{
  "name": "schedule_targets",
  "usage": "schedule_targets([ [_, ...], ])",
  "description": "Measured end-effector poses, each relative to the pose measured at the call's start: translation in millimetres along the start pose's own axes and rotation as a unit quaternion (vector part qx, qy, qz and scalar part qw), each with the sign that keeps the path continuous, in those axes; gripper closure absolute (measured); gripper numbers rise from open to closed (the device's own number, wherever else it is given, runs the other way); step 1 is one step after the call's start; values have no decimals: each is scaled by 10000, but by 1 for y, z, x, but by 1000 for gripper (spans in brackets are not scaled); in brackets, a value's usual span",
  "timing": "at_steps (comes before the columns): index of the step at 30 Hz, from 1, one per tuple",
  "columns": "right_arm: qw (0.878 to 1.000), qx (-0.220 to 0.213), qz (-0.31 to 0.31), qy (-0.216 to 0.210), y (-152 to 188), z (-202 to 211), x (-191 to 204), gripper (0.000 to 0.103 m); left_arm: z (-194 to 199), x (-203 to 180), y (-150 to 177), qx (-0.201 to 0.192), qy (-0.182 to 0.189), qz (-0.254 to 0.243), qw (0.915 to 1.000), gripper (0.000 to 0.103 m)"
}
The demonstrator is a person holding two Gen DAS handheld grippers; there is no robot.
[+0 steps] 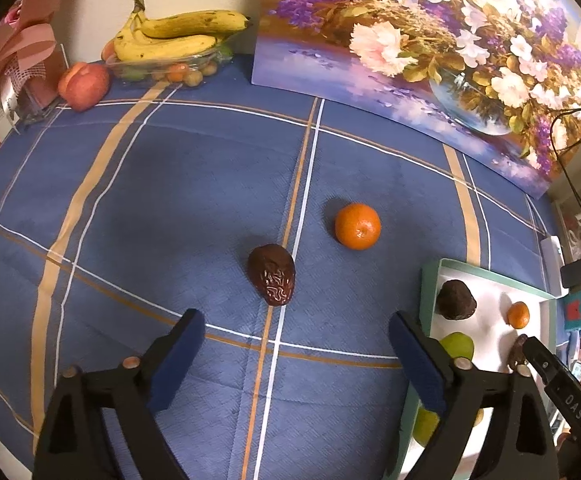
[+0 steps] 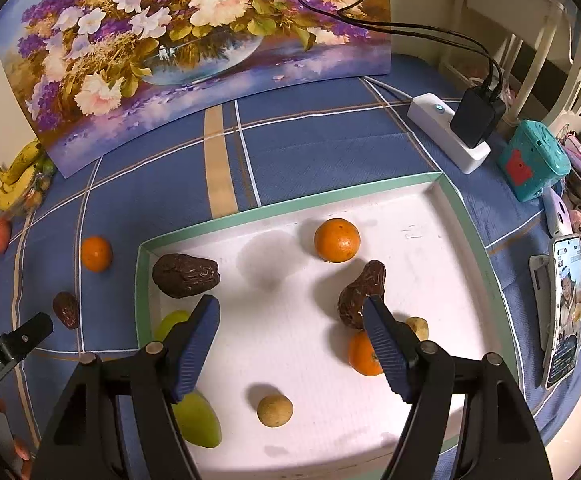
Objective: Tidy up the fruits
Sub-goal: 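Withdraw both open tools from the tray toward the remaining fruit row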
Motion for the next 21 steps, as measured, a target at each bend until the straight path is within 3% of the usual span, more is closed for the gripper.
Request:
schedule_targets([
  [7, 9999, -49, 105, 34, 0, 0, 3, 27, 0, 2, 0, -33, -40, 6, 10000, 1],
  [9, 9999, -62, 124, 51, 0, 0, 3, 7, 0, 2, 0, -30, -36, 24, 10000, 0],
  [10, 9999, -84, 136, 61, 0, 1, 3, 6, 0, 3, 0, -31, -29, 29, 10000, 0],
  [21, 9986, -443, 274, 6, -1, 8, 10, 6, 2, 10, -1, -139, 14, 95, 9999, 0],
])
Point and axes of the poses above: each gripper's, at about its wrist camera, not at the fingertips, and z roughly against the way its jaws point, x to its left, y to its underside, the point moved 2 cm from there along -z, roughly the way its jaws point, and after that the axes turned 6 degrees about x, right-handed, at the moved point
